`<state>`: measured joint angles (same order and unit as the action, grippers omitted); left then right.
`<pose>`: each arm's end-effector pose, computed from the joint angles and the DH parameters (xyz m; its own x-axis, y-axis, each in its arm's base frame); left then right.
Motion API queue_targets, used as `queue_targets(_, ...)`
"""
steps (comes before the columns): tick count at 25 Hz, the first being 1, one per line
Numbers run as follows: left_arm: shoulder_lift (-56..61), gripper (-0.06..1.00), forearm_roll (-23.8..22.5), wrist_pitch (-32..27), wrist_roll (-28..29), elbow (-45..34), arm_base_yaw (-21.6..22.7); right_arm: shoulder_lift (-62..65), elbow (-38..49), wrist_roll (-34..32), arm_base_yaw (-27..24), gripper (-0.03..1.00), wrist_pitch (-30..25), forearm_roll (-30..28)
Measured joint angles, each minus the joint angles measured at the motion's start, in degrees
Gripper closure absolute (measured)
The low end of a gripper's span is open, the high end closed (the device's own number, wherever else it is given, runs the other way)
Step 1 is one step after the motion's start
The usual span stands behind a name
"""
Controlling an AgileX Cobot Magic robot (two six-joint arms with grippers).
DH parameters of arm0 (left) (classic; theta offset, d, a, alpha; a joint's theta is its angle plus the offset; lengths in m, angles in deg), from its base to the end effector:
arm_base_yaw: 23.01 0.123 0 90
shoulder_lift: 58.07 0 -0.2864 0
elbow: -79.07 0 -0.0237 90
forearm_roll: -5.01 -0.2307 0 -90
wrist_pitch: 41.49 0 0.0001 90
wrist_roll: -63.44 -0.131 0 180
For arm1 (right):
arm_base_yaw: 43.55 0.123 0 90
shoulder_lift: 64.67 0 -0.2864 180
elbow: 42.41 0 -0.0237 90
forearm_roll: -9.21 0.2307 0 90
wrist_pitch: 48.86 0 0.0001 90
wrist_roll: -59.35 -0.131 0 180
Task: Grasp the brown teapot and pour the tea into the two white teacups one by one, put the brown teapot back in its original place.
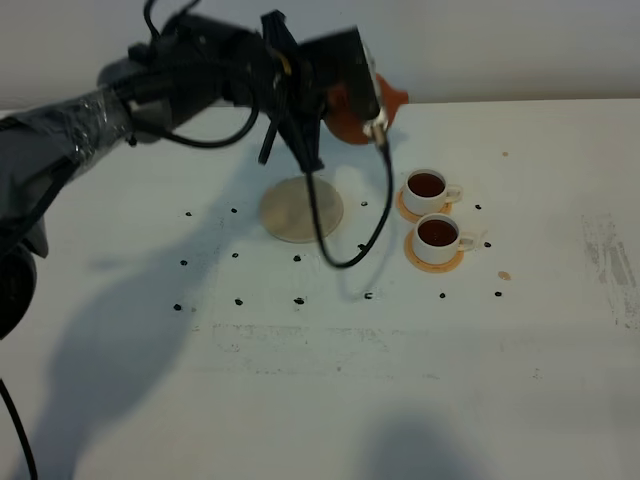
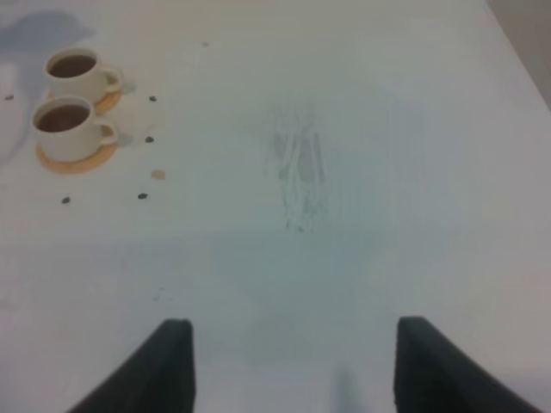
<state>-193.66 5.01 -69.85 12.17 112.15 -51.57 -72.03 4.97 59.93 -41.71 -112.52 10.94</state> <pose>0.4690 -0.2553 0.2108 0.0134 0.8809 -0.4731 0.7475 0.3055 0.5899 0.0057 0.0037 0.2499 -0.4754 -0.0120 -0.8797 -0.0543 0.9984 0.0157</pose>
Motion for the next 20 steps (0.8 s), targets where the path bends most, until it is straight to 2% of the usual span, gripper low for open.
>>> queue_targets(3,-1.7,0.86,0.4,-5.6,5.5,5.3,0.0,0.0,0.0,0.0,0.0,0.48,0.0,0.0)
queue_targets(6,-4.1,0.86,1.0,-8.2,9.6,9.7,0.2,0.0,0.0,0.0,0.0,0.48,0.0,0.0)
queue_targets(12,-8.3,0.86,2.8,-9.7,16.5,14.7,0.4,0.0,0.0,0.0,0.0,0.48,0.0,0.0)
queue_targets(20,-11.7,0.86,4.4,-11.3,24.3,15.8,0.5,0.0,0.0,0.0,0.0,0.48,0.0,0.0)
